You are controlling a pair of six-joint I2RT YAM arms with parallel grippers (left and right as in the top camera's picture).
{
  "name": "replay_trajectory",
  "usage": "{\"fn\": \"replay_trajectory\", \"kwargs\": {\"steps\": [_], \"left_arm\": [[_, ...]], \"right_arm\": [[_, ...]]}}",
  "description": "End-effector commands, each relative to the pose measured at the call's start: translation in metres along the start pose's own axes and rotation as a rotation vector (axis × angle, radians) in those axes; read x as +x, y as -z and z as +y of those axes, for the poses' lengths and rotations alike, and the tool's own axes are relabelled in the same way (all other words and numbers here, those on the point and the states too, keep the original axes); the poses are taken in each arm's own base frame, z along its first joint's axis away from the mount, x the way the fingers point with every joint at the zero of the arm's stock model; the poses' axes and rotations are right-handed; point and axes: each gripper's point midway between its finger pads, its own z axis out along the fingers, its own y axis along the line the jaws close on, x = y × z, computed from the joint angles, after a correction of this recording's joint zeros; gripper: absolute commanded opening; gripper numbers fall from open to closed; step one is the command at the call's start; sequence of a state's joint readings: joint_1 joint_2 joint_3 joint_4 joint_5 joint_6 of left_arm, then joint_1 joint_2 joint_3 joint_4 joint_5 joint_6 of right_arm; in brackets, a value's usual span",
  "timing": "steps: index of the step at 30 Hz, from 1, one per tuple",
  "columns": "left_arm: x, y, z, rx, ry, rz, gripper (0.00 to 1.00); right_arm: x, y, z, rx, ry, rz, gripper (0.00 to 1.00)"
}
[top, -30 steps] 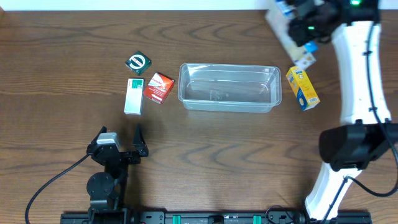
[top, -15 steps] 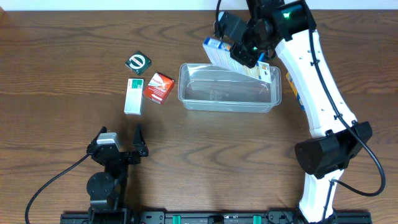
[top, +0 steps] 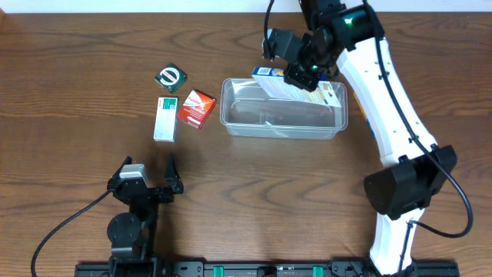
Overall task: Pack container
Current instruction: 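Carry the Kool Fever box over the clear container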
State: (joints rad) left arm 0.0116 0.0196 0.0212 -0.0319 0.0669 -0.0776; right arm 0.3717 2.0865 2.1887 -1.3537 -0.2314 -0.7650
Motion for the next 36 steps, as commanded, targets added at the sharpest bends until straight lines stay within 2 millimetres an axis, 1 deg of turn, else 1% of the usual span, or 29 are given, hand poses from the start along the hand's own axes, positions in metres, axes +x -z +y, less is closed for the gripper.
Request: {"fn": "replay_trajectory", "kwargs": {"steps": [1,6,18,25,31,33,35,36], "left_arm": [[0.016,-0.001,0.003,-0.011,-0.005,0.048,0.98],[0.016,-0.001,0.003,-0.011,-0.005,0.048,0.98],[0.016,-0.001,0.003,-0.011,-0.005,0.048,0.98],[0.016,-0.001,0.003,-0.011,-0.005,0.048,0.98],[0.016,-0.001,0.003,-0.011,-0.005,0.048,0.98],[0.016,-0.001,0.003,-0.011,-0.005,0.048,0.98],[0.016,-0.001,0.003,-0.011,-0.005,0.048,0.98],[0.016,-0.001,0.003,-0.011,-0.005,0.048,0.98]], "right_arm": [[0.006,-0.023,0.006,-0.062,0.002,0.013,0.21],[0.010,-0.038,0.009,-0.084,-0.004,0.014,0.22],[0.016,-0.058,0.013,-0.112,-0.009,0.011,0.30],[0.018,-0.059,0.015,-0.119,-0.031,0.021,0.33],[0.025,-0.058,0.022,-0.146,-0.098,0.054,0.31],[0.026,-0.058,0.024,-0.153,-0.122,0.057,0.33],[0.026,-0.058,0.025,-0.159,-0.145,0.060,0.41],[0.026,-0.058,0.025,-0.157,-0.160,0.061,0.42]]}}
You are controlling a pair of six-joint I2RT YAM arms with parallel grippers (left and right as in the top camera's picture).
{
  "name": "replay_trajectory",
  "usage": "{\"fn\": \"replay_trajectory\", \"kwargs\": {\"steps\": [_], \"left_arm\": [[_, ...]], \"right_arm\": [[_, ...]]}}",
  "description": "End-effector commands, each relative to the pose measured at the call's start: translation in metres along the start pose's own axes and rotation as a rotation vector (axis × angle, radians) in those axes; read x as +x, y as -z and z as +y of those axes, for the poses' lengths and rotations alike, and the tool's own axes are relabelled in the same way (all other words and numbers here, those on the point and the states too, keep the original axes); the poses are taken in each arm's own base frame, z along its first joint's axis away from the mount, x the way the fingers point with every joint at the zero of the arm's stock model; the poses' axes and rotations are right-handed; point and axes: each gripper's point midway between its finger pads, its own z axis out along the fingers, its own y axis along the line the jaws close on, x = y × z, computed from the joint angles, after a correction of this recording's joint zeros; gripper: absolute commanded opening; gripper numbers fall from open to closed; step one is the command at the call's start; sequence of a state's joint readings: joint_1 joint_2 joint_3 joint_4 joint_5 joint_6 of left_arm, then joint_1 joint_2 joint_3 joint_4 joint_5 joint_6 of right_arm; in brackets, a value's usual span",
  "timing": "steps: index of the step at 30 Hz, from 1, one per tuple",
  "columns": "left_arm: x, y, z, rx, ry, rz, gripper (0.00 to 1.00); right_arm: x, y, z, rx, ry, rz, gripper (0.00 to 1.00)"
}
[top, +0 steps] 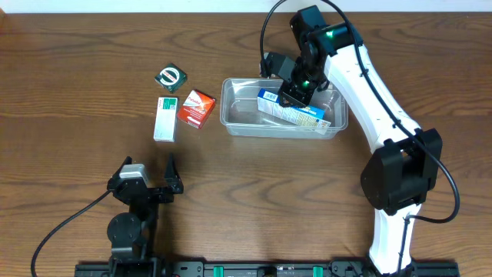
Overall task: Pack container
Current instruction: 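Carry the Kool Fever box over the clear container, then lower the Kool Fever box into the container and release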
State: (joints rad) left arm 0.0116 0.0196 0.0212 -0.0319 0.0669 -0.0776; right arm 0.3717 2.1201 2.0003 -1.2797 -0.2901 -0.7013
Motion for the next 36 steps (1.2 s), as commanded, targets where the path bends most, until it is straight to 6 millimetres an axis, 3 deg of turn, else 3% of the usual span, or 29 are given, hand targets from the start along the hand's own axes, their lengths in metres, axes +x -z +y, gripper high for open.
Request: {"fn": "replay_trajectory", "kwargs": {"steps": [1,4,8,13,17,29,36], "left_arm": [[0.016,-0.001,0.003,-0.011,-0.005,0.048,0.98],[0.016,-0.001,0.003,-0.011,-0.005,0.048,0.98],[0.016,-0.001,0.003,-0.011,-0.005,0.048,0.98],[0.016,-0.001,0.003,-0.011,-0.005,0.048,0.98],[0.016,-0.001,0.003,-0.011,-0.005,0.048,0.98],[0.016,-0.001,0.003,-0.011,-0.005,0.048,0.98],[0.016,-0.001,0.003,-0.011,-0.005,0.048,0.98]], "right_arm": [[-0.001,0.000,0.004,-0.020,-0.071,-0.009,0.42],[-0.001,0.001,-0.004,-0.004,-0.124,-0.025,0.46],[0.005,0.004,-0.025,0.070,-0.206,-0.019,0.44],[0.021,0.001,-0.044,0.137,-0.280,0.031,0.29],[0.026,-0.006,-0.045,0.133,-0.290,0.052,0.22],[0.047,-0.037,-0.035,0.093,-0.313,0.108,0.18],[0.041,-0.039,-0.028,0.084,-0.301,0.109,0.17]]}}
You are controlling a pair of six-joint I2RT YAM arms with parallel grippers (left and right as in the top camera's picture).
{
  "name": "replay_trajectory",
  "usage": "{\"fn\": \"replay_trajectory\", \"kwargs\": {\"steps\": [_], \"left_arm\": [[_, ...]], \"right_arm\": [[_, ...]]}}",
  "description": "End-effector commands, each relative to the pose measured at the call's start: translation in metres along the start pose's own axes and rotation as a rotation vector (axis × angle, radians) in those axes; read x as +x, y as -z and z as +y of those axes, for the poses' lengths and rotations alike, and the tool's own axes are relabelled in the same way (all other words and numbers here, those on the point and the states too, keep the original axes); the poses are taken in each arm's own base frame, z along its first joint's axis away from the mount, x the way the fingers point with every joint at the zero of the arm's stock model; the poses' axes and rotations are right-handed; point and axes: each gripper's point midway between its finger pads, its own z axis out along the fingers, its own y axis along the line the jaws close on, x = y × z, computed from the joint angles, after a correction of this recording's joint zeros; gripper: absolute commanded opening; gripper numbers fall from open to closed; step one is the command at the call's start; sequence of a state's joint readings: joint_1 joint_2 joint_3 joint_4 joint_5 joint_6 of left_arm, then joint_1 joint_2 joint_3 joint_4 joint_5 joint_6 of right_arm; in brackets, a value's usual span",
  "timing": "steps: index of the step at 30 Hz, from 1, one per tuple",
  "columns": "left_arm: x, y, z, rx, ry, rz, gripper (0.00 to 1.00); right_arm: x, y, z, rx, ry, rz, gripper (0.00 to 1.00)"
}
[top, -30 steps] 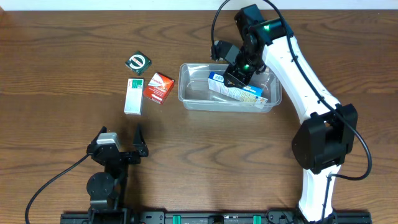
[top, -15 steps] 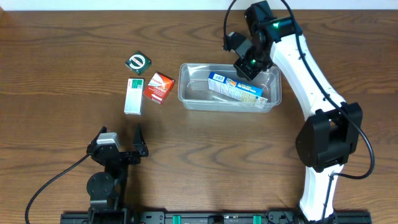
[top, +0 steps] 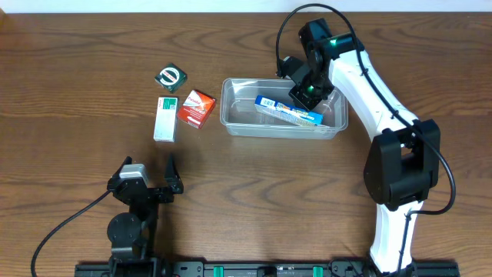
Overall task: Pack container
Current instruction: 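Lower the Kool Fever box into the container and release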
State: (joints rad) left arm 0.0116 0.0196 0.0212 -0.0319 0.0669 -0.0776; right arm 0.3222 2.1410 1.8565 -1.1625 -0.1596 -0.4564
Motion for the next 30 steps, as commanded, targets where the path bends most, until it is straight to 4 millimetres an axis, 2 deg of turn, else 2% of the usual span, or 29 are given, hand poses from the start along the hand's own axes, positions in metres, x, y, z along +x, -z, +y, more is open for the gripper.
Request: {"fn": "replay_trajectory", "kwargs": {"steps": [1,10,18,22,26,30], "left_arm": [[0.016,-0.001,0.003,-0.011,-0.005,0.048,0.98],[0.016,-0.001,0.003,-0.011,-0.005,0.048,0.98],[0.016,-0.001,0.003,-0.011,-0.005,0.048,0.98],[0.016,-0.001,0.003,-0.011,-0.005,0.048,0.98],[0.016,-0.001,0.003,-0.011,-0.005,0.048,0.98],[0.016,-0.001,0.003,-0.011,-0.005,0.048,0.98]], "right_arm": [[-0.003,-0.003,0.011,-0.013,0.007,0.006,0.17],[-0.004,-0.001,0.033,-0.033,0.048,0.038,0.17],[-0.009,0.016,0.041,-0.035,0.057,0.039,0.18],[-0.009,0.029,0.043,-0.038,0.041,0.047,0.22],[-0.006,0.038,0.045,-0.043,0.011,0.062,0.31],[-0.011,0.049,0.037,-0.028,-0.057,0.033,0.38]]}}
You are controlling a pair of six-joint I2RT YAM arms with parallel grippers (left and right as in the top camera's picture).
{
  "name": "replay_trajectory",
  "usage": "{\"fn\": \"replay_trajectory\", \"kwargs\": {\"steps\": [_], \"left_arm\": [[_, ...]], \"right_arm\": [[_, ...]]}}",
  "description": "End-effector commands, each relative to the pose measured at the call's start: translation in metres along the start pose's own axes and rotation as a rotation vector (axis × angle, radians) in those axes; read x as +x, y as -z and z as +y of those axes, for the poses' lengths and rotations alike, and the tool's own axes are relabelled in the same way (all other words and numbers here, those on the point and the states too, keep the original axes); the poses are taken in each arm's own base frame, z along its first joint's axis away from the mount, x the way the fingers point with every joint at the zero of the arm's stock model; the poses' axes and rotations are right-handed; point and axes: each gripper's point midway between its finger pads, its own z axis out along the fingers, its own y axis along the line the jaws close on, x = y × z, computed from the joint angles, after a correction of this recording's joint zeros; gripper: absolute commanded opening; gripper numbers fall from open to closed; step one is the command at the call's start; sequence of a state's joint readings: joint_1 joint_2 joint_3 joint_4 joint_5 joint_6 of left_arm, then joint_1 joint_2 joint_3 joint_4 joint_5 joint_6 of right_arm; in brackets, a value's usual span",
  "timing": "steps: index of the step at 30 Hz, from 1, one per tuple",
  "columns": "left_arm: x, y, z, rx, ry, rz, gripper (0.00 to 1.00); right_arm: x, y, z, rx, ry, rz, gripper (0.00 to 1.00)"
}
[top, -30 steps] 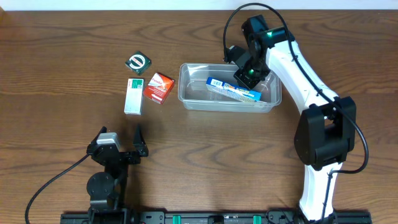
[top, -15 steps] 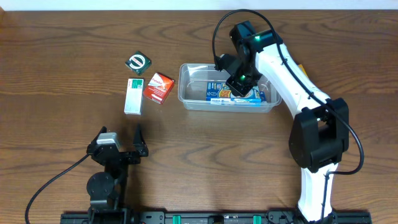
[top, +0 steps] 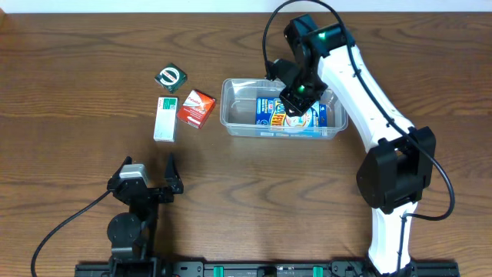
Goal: Pack container
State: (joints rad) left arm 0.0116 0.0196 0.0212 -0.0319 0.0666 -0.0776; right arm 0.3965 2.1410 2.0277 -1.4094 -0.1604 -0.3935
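A clear plastic container [top: 231, 123] stands at the table's centre right. A blue box [top: 269, 111] lies flat inside it, face up. My right gripper [top: 293, 97] hangs low over the box's right half; its fingers are hidden under the wrist, so their state does not show. To the container's left lie a red box [top: 197, 108], a white and green box [top: 164, 118] and a small dark green packet [top: 171, 77]. My left gripper [top: 150, 166] rests near the front edge, open and with nothing in it.
The right arm [top: 369, 100] reaches in from the front right across the container's right end. Cables trail from the left arm's base [top: 127, 231] at the front edge.
The blue box was tilted on its edge in the container and now lies flat, face up. My right gripper has shifted slightly left, over the box. The left arm has not moved.
My right gripper held the blue box over the container's far rim. Then the box was down inside the container, slanted, with the gripper at its right end. Now it lies flat on the bottom. The three items to the left stayed put.
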Motion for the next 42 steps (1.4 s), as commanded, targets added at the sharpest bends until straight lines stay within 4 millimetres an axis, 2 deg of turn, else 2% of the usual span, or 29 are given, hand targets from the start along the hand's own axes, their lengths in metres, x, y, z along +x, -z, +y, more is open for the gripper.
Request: {"fn": "replay_trajectory", "kwargs": {"steps": [1,4,8,13,19,25,32,42], "left_arm": [[0.016,-0.001,0.003,-0.011,-0.005,0.048,0.98],[0.016,-0.001,0.003,-0.011,-0.005,0.048,0.98],[0.016,-0.001,0.003,-0.011,-0.005,0.048,0.98],[0.016,-0.001,0.003,-0.011,-0.005,0.048,0.98],[0.016,-0.001,0.003,-0.011,-0.005,0.048,0.98],[0.016,-0.001,0.003,-0.011,-0.005,0.048,0.98],[0.016,-0.001,0.003,-0.011,-0.005,0.048,0.98],[0.016,-0.001,0.003,-0.011,-0.005,0.048,0.98]], "right_arm": [[-0.011,0.015,-0.007,0.017,-0.073,-0.056,0.41],[-0.017,0.024,-0.009,0.011,-0.088,-0.090,0.54],[-0.028,0.025,0.011,-0.063,-0.021,-0.132,0.54],[-0.052,0.020,0.030,-0.064,0.022,-0.191,0.48],[-0.085,0.004,0.047,-0.065,-0.057,-0.284,0.23],[-0.095,-0.027,0.060,-0.085,-0.124,-0.305,0.06],[-0.093,-0.064,0.058,-0.079,-0.165,-0.314,0.01],[-0.094,-0.086,0.054,-0.074,-0.155,-0.350,0.02]]}}
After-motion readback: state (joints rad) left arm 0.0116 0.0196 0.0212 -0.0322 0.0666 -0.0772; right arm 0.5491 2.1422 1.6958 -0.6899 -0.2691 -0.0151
